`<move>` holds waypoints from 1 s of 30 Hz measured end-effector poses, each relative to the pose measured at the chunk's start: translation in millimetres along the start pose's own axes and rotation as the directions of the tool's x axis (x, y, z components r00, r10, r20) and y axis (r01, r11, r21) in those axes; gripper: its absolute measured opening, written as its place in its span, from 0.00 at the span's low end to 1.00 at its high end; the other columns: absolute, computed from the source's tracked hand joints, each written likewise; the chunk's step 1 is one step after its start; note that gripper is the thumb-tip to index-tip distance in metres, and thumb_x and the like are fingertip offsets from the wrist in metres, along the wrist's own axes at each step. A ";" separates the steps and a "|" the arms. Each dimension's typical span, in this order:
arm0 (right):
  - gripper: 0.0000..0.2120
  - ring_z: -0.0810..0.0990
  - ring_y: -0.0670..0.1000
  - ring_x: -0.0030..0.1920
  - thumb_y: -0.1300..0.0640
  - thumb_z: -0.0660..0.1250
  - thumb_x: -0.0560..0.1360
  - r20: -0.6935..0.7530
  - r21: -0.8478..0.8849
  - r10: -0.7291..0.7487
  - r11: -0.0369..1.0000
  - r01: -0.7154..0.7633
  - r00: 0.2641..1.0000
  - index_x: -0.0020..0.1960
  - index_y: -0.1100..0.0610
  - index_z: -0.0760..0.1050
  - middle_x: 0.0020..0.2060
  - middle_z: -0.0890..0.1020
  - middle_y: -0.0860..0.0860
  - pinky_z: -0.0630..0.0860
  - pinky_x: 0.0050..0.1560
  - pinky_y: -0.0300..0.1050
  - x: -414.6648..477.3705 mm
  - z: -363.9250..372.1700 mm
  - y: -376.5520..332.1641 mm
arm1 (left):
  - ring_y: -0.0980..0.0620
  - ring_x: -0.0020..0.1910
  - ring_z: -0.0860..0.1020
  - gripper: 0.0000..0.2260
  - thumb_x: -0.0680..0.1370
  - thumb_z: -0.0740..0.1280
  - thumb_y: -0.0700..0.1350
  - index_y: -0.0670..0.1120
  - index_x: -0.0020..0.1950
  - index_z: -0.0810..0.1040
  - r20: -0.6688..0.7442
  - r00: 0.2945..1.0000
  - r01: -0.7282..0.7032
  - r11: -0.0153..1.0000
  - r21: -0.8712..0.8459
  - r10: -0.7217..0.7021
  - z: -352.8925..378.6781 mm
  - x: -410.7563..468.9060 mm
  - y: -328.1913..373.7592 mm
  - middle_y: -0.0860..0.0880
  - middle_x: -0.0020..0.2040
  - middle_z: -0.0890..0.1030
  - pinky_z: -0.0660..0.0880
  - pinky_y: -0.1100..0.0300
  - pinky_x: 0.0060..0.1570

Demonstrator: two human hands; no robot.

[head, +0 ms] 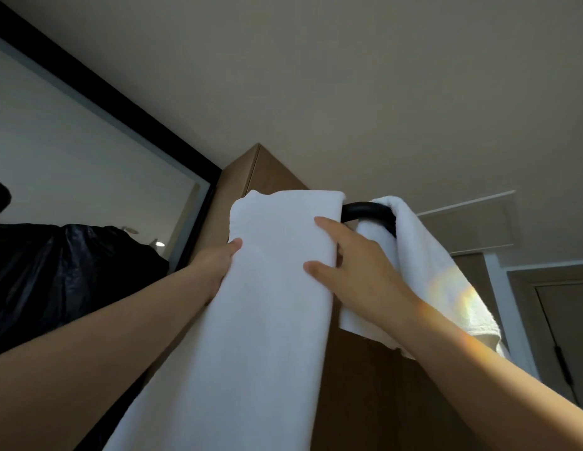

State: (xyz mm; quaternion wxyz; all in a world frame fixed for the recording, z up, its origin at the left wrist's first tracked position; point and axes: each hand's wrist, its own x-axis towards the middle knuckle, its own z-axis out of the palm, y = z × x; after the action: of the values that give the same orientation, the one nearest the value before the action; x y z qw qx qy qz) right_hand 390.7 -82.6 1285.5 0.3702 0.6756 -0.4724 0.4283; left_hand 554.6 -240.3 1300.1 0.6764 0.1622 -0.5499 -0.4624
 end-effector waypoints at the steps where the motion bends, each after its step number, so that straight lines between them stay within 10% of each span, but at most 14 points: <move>1: 0.31 0.75 0.48 0.61 0.49 0.67 0.77 -0.042 0.006 -0.008 1.000 0.009 0.999 0.77 0.46 0.59 0.67 0.74 0.48 0.71 0.60 0.40 4.9 -0.7 -0.6 | 0.48 0.37 0.79 0.15 0.78 0.68 0.50 0.38 0.54 0.78 0.001 1.000 -0.002 1.000 0.002 0.002 -0.4 0.9 3.7 0.45 0.45 0.81 0.72 0.59 0.32; 6: 0.26 0.75 0.53 0.63 0.49 0.71 0.75 -0.238 -0.024 0.018 0.999 -0.025 0.971 0.70 0.55 0.72 0.62 0.78 0.54 0.66 0.60 0.40 47.4 -18.3 -3.0 | 0.48 0.38 0.78 0.22 0.78 0.67 0.51 0.36 0.65 0.73 -0.029 0.994 -0.101 0.990 0.098 0.105 12.0 15.2 30.9 0.43 0.54 0.79 0.73 0.58 0.32; 9: 0.23 0.75 0.57 0.63 0.50 0.71 0.75 -0.268 -0.146 0.045 0.985 -0.087 0.962 0.65 0.61 0.76 0.61 0.79 0.57 0.68 0.62 0.44 74.6 -31.9 -2.6 | 0.40 0.56 0.77 0.26 0.78 0.67 0.52 0.37 0.68 0.70 -0.110 0.974 -0.178 0.968 0.179 0.200 23.7 32.3 46.2 0.41 0.64 0.76 0.75 0.52 0.55; 14: 0.15 0.77 0.59 0.49 0.48 0.69 0.75 -0.183 -0.473 0.008 0.876 -0.095 0.983 0.41 0.59 0.74 0.41 0.77 0.55 0.66 0.44 0.43 94.3 -36.7 -8.4 | 0.43 0.56 0.76 0.13 0.80 0.65 0.50 0.41 0.56 0.78 -0.054 0.943 -0.273 0.855 0.440 0.328 39.8 55.1 44.0 0.42 0.57 0.78 0.68 0.58 0.51; 18: 0.21 0.75 0.60 0.59 0.42 0.59 0.78 -0.058 -0.627 0.028 0.777 -0.059 0.998 0.54 0.59 0.78 0.58 0.78 0.59 0.69 0.56 0.49 96.4 -33.8 -1.1 | 0.40 0.56 0.75 0.19 0.82 0.59 0.51 0.37 0.62 0.77 -0.023 0.945 -0.264 0.803 0.535 0.326 38.9 58.7 23.3 0.38 0.61 0.78 0.66 0.58 0.51; 22: 0.17 0.75 0.58 0.52 0.43 0.54 0.79 -0.044 -0.581 0.084 0.808 -0.094 0.995 0.47 0.55 0.72 0.55 0.80 0.58 0.67 0.56 0.51 97.8 -30.7 5.8 | 0.39 0.64 0.72 0.22 0.83 0.54 0.54 0.40 0.68 0.73 0.021 0.932 -0.304 0.746 0.592 0.362 35.1 52.6 18.4 0.39 0.67 0.74 0.67 0.55 0.59; 30: 0.24 0.76 0.59 0.58 0.41 0.52 0.79 -0.076 -0.605 0.050 0.791 -0.086 0.996 0.57 0.58 0.77 0.58 0.80 0.58 0.66 0.57 0.51 93.4 -26.6 7.0 | 0.43 0.55 0.76 0.23 0.80 0.58 0.61 0.44 0.63 0.75 0.041 0.993 -0.117 0.953 0.280 0.110 5.8 21.2 -28.5 0.46 0.55 0.77 0.71 0.51 0.58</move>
State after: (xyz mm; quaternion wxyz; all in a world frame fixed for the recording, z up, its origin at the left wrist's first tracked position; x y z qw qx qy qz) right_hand 395.3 -90.5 1382.4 0.5649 0.4913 -0.5982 0.2856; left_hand 536.0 -270.6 1293.9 0.6648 0.2194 -0.6269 -0.3418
